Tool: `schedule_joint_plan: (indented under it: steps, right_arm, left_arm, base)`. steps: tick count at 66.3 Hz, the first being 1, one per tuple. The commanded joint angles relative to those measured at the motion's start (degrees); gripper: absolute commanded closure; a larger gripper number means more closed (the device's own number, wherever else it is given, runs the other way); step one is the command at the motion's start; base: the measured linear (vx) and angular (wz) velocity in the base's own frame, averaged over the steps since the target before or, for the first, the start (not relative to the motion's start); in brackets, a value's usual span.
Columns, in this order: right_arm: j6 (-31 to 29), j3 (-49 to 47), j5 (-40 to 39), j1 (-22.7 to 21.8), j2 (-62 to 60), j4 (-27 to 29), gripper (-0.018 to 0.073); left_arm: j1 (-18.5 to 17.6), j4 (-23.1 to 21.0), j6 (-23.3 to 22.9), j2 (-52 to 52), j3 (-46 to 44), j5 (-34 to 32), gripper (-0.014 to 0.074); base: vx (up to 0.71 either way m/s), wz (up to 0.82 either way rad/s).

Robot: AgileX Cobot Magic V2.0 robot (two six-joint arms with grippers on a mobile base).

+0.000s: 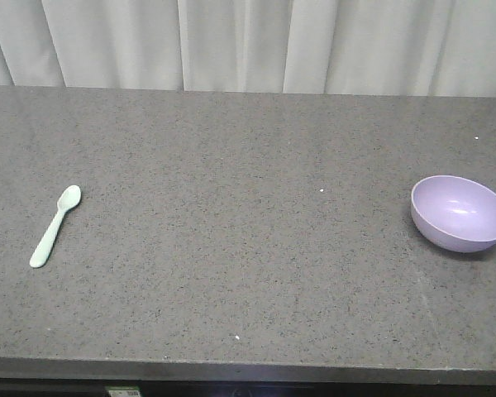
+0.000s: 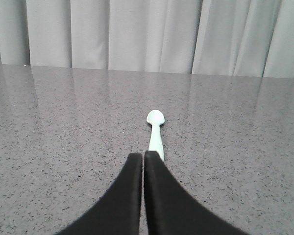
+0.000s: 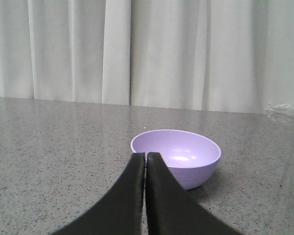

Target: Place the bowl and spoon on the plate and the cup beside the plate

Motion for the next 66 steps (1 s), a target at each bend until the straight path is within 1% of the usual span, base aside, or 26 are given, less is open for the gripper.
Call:
schedule_joint_plan:
  steps: [1,66]
  right_arm:
    - [-0.2,0.5,-4.2,-0.3,-0.6,-0.4,0.0563]
    - [-0.2,0.4,-4.2,-0.3,-0.6,-0.4,0.0563]
  left_arm:
    - [0.0,-0.5,-0.5,-0.8,1.5,-4.0,0.0602]
    - [0.0,-0.5,-0.5,-0.8,1.5,-4.1,0.0602]
  base:
    - [0.0,0.0]
    - [0.0,0.0]
